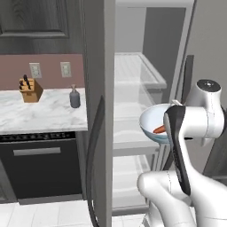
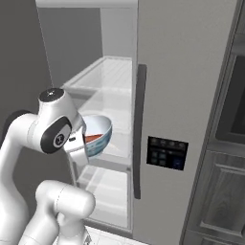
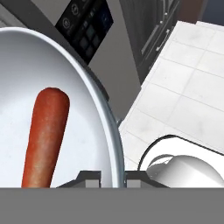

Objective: Move the glass cup from next to the sink to the open cabinet. Then, move the bowl with the carrot to the fridge to clear the area for faucet cleaning.

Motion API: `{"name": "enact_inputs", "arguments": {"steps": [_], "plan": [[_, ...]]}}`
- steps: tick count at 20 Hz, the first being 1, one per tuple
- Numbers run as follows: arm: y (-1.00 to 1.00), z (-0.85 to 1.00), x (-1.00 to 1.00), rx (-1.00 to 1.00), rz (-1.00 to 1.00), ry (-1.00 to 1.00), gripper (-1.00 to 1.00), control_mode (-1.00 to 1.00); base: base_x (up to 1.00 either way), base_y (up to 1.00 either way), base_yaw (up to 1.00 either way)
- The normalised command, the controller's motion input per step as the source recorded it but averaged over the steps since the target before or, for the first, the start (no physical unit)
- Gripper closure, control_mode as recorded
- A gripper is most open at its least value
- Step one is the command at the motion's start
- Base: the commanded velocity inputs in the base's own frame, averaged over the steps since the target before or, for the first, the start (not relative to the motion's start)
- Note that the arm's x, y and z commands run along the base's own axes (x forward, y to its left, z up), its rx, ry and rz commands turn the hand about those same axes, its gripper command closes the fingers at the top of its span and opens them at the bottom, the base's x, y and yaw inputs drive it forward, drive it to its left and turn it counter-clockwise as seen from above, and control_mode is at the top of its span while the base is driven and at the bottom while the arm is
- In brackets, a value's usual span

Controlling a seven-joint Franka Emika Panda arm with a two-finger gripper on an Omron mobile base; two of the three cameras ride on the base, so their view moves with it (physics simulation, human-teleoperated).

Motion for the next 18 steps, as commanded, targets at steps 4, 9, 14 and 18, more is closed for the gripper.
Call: {"name": "enact_inputs", "arguments": {"steps": [4,9,14,18], "plan": [[0.00,0.00,0.00,0.00,0.00,0.00,1.00,1.00,0.49,0.03,0.00],[0.00,0.00,0.00,0.00,0.00,0.00,1.00,1.00,0.47,0.24,0.00],[0.00,0.00,0.00,0.00,0.00,0.00,1.00,1.00,0.27,0.22,0.00],[0.00,0.37,0.00,0.00,0.01,-0.07,1.00,-1.00,0.00,0.03,0.00]]}}
